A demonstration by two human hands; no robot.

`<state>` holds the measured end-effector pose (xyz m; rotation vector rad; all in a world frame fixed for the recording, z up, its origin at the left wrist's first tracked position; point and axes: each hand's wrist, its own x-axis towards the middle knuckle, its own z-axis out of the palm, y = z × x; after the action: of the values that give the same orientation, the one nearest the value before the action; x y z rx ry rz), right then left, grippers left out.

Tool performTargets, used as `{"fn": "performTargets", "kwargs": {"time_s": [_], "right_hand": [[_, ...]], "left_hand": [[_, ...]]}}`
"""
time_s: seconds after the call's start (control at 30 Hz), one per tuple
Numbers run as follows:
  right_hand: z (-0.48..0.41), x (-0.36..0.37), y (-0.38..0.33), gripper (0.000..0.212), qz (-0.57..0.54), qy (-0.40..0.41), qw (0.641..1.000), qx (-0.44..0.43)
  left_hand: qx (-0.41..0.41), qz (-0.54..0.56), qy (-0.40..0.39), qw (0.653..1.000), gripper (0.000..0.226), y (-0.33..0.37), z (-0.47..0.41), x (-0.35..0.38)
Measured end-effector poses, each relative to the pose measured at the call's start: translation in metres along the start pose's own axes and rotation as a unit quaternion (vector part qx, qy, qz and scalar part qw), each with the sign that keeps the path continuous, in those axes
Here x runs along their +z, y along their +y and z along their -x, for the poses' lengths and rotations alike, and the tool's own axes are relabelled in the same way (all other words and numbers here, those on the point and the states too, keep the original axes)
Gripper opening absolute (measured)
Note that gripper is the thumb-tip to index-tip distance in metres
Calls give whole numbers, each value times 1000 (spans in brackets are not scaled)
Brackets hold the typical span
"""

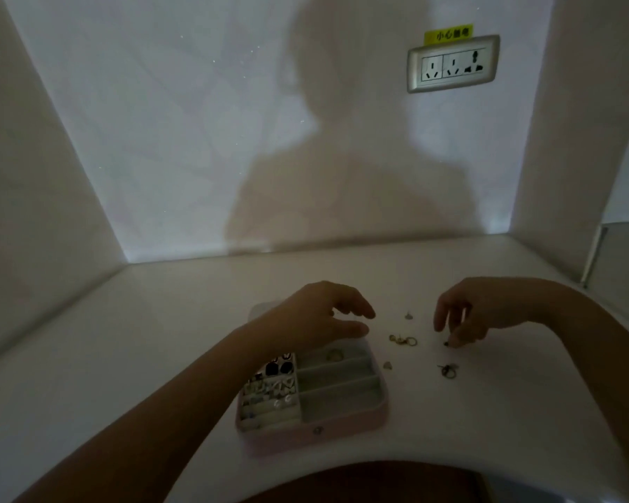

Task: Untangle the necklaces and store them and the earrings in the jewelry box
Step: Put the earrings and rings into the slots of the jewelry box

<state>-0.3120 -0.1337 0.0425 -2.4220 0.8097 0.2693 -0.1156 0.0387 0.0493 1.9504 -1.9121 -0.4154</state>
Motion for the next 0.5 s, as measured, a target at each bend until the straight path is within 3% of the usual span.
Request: {"fn": "performTargets", "kwargs": {"time_s": [0.2,0.5], "right_hand": [[14,-1,4,37,-39,-64,995,63],[5,11,-4,28,-45,-84,994,58]], "left_hand": [[-13,-21,-68,997,27,4,-47,14],[-12,-48,-129,990,26,3,-79,30]]}}
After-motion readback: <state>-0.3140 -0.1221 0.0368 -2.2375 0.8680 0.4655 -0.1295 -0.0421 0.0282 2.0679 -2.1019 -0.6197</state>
